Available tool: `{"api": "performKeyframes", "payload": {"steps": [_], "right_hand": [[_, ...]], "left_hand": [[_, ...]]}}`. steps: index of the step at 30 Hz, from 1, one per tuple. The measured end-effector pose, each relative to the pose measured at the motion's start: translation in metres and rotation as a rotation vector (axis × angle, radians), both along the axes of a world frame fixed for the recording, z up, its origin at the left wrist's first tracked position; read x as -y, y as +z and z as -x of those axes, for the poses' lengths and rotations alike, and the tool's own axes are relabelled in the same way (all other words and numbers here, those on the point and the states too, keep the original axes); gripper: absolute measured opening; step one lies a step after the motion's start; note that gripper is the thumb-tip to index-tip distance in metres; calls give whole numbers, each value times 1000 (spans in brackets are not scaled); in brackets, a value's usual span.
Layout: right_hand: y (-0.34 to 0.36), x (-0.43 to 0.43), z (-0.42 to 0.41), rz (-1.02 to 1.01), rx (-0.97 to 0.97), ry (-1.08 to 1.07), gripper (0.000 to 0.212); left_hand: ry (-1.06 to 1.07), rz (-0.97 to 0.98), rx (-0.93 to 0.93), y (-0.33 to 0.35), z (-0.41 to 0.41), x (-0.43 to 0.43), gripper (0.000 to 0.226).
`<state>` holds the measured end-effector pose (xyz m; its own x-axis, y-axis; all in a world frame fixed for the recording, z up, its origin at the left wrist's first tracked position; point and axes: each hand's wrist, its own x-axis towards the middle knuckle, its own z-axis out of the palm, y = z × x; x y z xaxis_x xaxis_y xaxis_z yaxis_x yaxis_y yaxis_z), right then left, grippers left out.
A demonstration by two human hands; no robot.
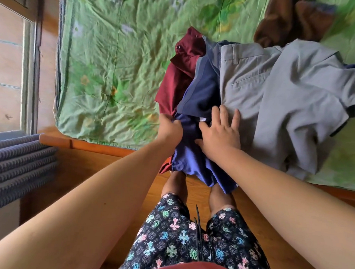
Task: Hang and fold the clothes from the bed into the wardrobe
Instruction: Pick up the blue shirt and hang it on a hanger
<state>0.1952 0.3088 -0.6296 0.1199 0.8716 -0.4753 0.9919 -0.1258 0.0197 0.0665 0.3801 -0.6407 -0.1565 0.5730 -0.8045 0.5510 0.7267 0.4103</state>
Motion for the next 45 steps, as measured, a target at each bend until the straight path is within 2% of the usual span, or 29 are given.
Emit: {"api": "performKeyframes", "payload": {"steps": [2,6,10,15,16,19,21,23,26,32,35,37,41,45], "right_hand": [[4,2,4,-21,-11,2,53],[20,4,10,-42,-22,49,53],[47,4,12,-70,-23,26,66],[96,-24,18,-85,-41,-169,85],[106,-33,18,-85,-60,-223,83],[142,-57,13,-101,-163,-370,76],[167,-69,6,-167,-205,-405,74],[192,-80,-1,-270,-251,-390,52],[228,-104,-9,-393,-393,-384,3],[300,-140,-27,-684,-631,-549,11],[344,-163,-39,-752,-785,-733,17],[374,-178,-47,-861,-815,-777,24],[439,-190,-53,-1019,-909,-728,28],[513,-197,-47,-1113,-977,-506,27]], "left_hand": [[55,77,14,3,4,0,26],[-15,150,112,24,7,-4,23],[-48,21,188,64,8,-20,23],[-181,-236,266,136,5,-41,24],[-196,-268,284,151,4,-43,22],[-237,-371,369,201,-1,-50,36],[-242,-435,442,234,-4,-58,38],[-265,-488,444,266,-7,-70,48],[-309,-571,470,308,-10,-87,44],[-301,-774,550,382,-16,-112,36],[-296,-790,605,404,-15,-115,29],[-350,-773,594,415,-15,-118,36],[-575,-747,459,427,-22,-127,61],[-702,-785,414,434,-44,-135,69]]}}
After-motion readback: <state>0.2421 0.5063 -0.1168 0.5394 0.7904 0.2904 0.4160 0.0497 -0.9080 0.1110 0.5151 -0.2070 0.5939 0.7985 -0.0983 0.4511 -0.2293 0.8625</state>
